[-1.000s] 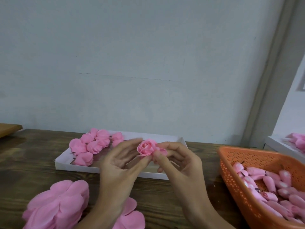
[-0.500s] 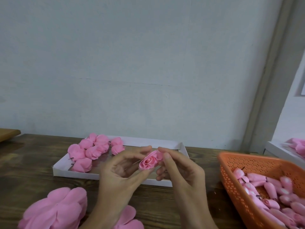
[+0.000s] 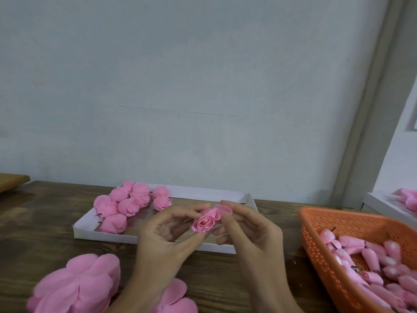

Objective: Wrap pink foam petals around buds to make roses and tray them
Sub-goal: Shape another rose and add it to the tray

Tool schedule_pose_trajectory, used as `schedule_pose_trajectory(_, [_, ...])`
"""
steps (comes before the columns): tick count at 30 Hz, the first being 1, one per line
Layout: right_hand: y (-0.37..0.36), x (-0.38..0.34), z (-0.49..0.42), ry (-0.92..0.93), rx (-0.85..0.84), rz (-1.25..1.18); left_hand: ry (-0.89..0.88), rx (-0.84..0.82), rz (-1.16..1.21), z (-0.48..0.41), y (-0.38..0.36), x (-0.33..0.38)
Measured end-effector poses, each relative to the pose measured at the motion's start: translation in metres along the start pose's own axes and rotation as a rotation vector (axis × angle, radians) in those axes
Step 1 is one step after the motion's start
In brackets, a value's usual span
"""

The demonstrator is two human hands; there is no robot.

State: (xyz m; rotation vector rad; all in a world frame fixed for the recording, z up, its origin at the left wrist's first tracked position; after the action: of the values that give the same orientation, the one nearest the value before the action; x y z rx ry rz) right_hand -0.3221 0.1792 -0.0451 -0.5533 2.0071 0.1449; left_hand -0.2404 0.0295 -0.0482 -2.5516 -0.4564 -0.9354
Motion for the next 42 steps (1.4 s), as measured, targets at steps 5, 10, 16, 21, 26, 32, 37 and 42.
schedule_pose_trajectory(5, [-0.001, 0.0, -0.001, 0.021, -0.037, 0.065, -0.019, -0.008, -0.018, 0.0, 0.0, -0.002])
schedule_pose_trajectory(10, [-0.001, 0.004, -0.001, 0.007, -0.033, 0.034, -0.007, 0.02, 0.016, 0.001, 0.002, -0.003])
schedule_pose_trajectory(16, [-0.001, 0.005, -0.001, 0.017, -0.042, 0.071, -0.003, 0.034, 0.008, 0.0, 0.002, -0.002])
schedule_pose_trajectory(21, [0.001, -0.002, -0.004, 0.088, -0.028, 0.185, -0.005, 0.032, 0.019, -0.001, 0.001, -0.001])
schedule_pose_trajectory(26, [-0.002, -0.004, -0.003, 0.117, -0.087, 0.202, 0.009, 0.048, -0.009, 0.0, 0.004, -0.003])
schedule_pose_trajectory(32, [-0.001, -0.002, -0.003, 0.106, -0.062, 0.162, 0.014, 0.052, -0.023, 0.0, 0.006, -0.004])
schedule_pose_trajectory(37, [-0.001, -0.005, -0.003, 0.121, -0.074, 0.139, 0.018, 0.036, -0.029, 0.0, 0.005, -0.005])
schedule_pose_trajectory(42, [0.0, -0.005, -0.004, 0.112, -0.067, 0.09, 0.012, 0.03, -0.032, 0.001, 0.005, -0.005])
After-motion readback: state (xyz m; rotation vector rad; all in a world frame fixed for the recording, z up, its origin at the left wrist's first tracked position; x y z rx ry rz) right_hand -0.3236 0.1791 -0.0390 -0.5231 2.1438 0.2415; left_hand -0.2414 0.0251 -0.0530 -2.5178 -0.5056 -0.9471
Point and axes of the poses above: each hand's wrist, its own z-axis away from the middle knuckle, its own y-axis out of the back of the hand, x = y × z, the point moved 8 cm from there along -z, towards the middle knuckle, and after that the axes turned 4 degrees about z, right-handed, at the moved point
